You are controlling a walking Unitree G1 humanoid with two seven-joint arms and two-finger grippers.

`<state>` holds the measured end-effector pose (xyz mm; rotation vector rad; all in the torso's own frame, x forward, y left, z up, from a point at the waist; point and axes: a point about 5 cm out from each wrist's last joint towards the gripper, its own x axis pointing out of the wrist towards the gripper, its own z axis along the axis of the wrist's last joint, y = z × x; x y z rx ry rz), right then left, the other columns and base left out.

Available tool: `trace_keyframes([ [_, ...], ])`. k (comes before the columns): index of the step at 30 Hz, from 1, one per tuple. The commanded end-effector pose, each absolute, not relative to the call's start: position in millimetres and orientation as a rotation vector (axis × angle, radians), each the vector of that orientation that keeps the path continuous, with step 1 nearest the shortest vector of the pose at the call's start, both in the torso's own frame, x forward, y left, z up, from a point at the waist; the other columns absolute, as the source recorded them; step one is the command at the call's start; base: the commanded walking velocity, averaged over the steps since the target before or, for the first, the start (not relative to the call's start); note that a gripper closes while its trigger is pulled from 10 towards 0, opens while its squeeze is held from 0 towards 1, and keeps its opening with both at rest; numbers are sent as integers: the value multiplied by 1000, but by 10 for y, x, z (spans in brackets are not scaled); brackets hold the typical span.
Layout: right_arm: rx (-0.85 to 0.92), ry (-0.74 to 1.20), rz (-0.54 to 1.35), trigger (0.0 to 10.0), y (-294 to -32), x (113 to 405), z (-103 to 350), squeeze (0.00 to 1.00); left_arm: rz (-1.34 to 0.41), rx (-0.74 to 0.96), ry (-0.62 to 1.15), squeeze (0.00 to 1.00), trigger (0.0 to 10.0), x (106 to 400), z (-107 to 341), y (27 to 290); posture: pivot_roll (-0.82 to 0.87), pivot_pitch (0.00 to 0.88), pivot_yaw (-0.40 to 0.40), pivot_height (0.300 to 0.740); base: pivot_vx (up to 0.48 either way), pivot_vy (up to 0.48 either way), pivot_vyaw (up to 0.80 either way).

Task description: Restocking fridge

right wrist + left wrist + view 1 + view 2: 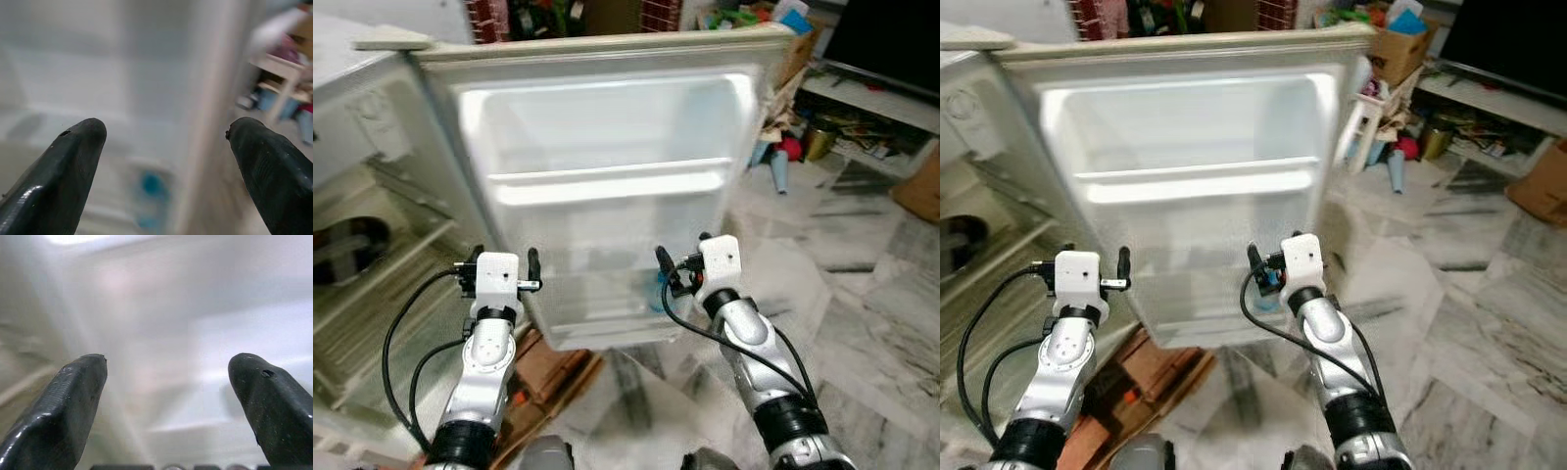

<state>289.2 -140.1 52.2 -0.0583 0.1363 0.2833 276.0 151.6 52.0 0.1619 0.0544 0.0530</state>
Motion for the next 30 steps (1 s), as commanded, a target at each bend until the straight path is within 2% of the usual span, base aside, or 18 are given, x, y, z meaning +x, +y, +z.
trace_keyframes([
  [1,-45,114,307,10000,-1372,2919,582,0,50,188,57,0,10000,2740,513,1570,73,0,20,740,0,-480,0],
  [4,-44,110,349,10000,-1359,2897,581,0,45,192,63,0,10000,2729,498,1571,73,0,22,740,0,-480,0],
  [10,-56,111,403,10000,-1359,2871,568,0,31,211,56,0,10000,2751,503,1558,70,0,26,740,0,-474,789],
  [20,-59,46,293,10000,-1493,2914,651,0,45,238,90,0,10000,2724,431,1601,59,0,30,740,0,-378,760],
  [27,-121,3,228,10000,-1565,2966,718,0,41,255,89,0,10000,2738,419,1579,60,0,30,740,0,-437,0],
  [30,-114,-16,228,10000,-1556,2994,759,0,46,252,82,0,10000,2751,433,1585,58,0,36,740,169,-403,800],
])
